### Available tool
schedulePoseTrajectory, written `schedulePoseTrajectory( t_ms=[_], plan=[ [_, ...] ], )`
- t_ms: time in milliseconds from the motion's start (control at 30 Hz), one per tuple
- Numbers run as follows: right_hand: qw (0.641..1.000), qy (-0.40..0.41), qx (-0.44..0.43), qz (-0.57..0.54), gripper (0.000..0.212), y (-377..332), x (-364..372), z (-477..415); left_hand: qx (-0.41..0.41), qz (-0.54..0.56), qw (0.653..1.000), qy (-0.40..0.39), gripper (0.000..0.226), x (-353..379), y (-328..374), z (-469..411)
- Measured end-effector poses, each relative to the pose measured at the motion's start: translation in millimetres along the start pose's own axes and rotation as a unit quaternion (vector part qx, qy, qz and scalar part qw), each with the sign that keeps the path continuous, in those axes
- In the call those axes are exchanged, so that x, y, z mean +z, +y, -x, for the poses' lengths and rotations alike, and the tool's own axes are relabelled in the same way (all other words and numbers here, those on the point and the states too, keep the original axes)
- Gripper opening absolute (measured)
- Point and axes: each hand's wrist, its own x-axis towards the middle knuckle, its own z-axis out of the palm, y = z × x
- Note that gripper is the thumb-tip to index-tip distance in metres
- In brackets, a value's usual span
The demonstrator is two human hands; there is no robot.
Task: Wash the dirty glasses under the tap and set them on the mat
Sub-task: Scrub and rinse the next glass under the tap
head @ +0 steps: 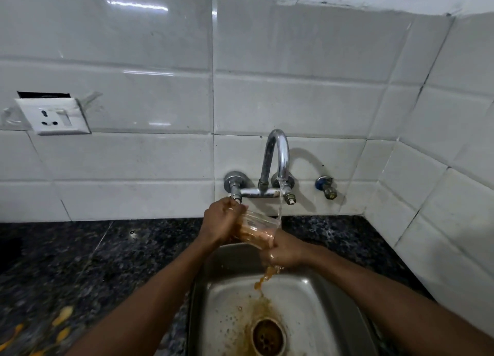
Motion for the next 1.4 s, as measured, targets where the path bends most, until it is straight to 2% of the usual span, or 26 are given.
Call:
schedulePoseTrajectory(
  t_ms=[67, 167, 200, 233, 300, 333, 400, 467, 500, 533, 600, 667, 700, 800, 833, 933, 1000, 1067, 1133, 1167, 1233, 1300, 1333, 1400],
  plan=[
    [0.999, 0.001, -0.004, 0.048, 0.044, 4.6, 2.2, -1.7, 0.025, -0.056, 0.998, 0.012, 0.028, 0.3, -0.3, 1.5],
    [0.983, -0.021, 0.002, 0.182, 0.040, 11.4, 2.5, 0.6, -0.087, -0.152, 0.984, -0.028, 0.037, 3.6, 0.0, -7.4],
    [0.984, -0.037, 0.016, 0.175, 0.039, 11.5, 2.5, 0.2, -0.096, -0.144, 0.984, -0.037, 0.039, 4.4, -2.2, -9.0],
    [0.992, -0.046, 0.029, 0.115, 0.041, 8.4, 2.0, -0.4, -0.085, -0.104, 0.990, -0.035, 0.041, 3.8, -3.8, -8.6],
    [0.999, -0.025, 0.039, -0.016, 0.043, -2.6, 0.4, -0.4, -0.022, 0.000, 1.000, -0.012, 0.035, 1.5, -2.6, -2.2],
    [0.998, -0.020, 0.042, -0.036, 0.042, -3.8, 1.5, -1.1, 0.008, 0.020, 1.000, 0.003, 0.033, -0.4, -1.7, 1.6],
    [0.999, -0.010, 0.032, 0.029, 0.043, 1.7, 5.8, -3.4, 0.005, -0.024, 1.000, 0.011, 0.035, -2.0, 1.6, -1.4],
    [0.994, -0.016, 0.040, 0.105, 0.038, 9.6, 9.2, -3.5, -0.046, -0.130, 0.990, -0.013, 0.040, -1.6, 8.0, -7.8],
    [0.993, -0.021, 0.056, 0.099, 0.037, 12.1, 10.3, -3.4, -0.056, -0.148, 0.987, -0.018, 0.041, -1.5, 8.0, -9.4],
    [0.996, -0.019, 0.065, 0.063, 0.039, 9.7, 9.6, -4.9, -0.046, -0.137, 0.989, -0.016, 0.040, -1.9, 6.7, -10.5],
    [0.992, 0.004, 0.085, -0.090, 0.046, -2.7, 2.5, -3.9, 0.005, -0.070, 0.998, 0.004, 0.034, -3.6, 4.7, -6.6],
    [0.985, -0.016, 0.080, -0.152, 0.056, -5.8, -0.8, -2.5, 0.051, -0.059, 0.997, 0.023, 0.035, -5.6, 2.3, -1.9],
    [0.988, -0.024, 0.080, -0.131, 0.056, -4.8, -1.4, -1.6, 0.044, -0.088, 0.995, 0.014, 0.038, -5.3, 3.9, -2.9],
    [0.996, -0.009, 0.029, 0.082, 0.053, 10.3, 5.3, -0.8, -0.039, -0.163, 0.986, -0.019, 0.044, 0.1, 6.4, -10.5],
    [0.995, -0.016, 0.047, 0.083, 0.052, 10.1, 6.5, 0.1, -0.048, -0.140, 0.989, -0.015, 0.043, 1.1, 3.9, -9.6],
    [0.999, 0.003, 0.032, -0.037, 0.053, -0.4, -0.3, -1.3, -0.006, -0.003, 1.000, 0.004, 0.031, -0.1, 0.8, 0.4],
    [0.998, -0.021, 0.037, -0.044, 0.055, 0.4, 0.8, -1.3, 0.008, -0.036, 0.999, 0.007, 0.027, 0.6, -0.3, -0.7],
    [0.999, -0.015, 0.020, 0.044, 0.052, 0.6, 3.7, 1.1, -0.063, -0.126, 0.990, -0.008, 0.033, 3.8, 3.4, -7.8],
    [0.997, -0.017, 0.023, 0.070, 0.051, 4.7, 3.3, 2.7, -0.109, -0.124, 0.986, -0.019, 0.036, 5.0, 1.7, -14.1],
    [0.999, -0.022, 0.019, 0.027, 0.051, 1.0, 1.8, 2.1, -0.092, -0.075, 0.993, -0.020, 0.035, 4.3, 1.5, -12.2],
    [0.996, 0.004, 0.031, -0.089, 0.052, -0.3, -0.8, 0.6, -0.009, 0.006, 1.000, 0.004, 0.028, 2.0, 4.1, -1.0],
    [0.994, -0.013, 0.040, -0.100, 0.049, -5.1, -6.1, 0.8, 0.033, -0.018, 0.999, 0.030, 0.028, 0.6, 4.0, 4.7],
    [0.995, -0.027, 0.039, -0.091, 0.046, -5.8, -7.9, 1.5, 0.007, -0.056, 0.998, 0.036, 0.031, 2.0, 3.9, 1.7],
    [0.997, -0.043, 0.040, -0.045, 0.048, -10.7, -7.2, 5.8, -0.119, -0.092, 0.988, 0.035, 0.033, 4.1, 4.6, -2.0]
  ],
)
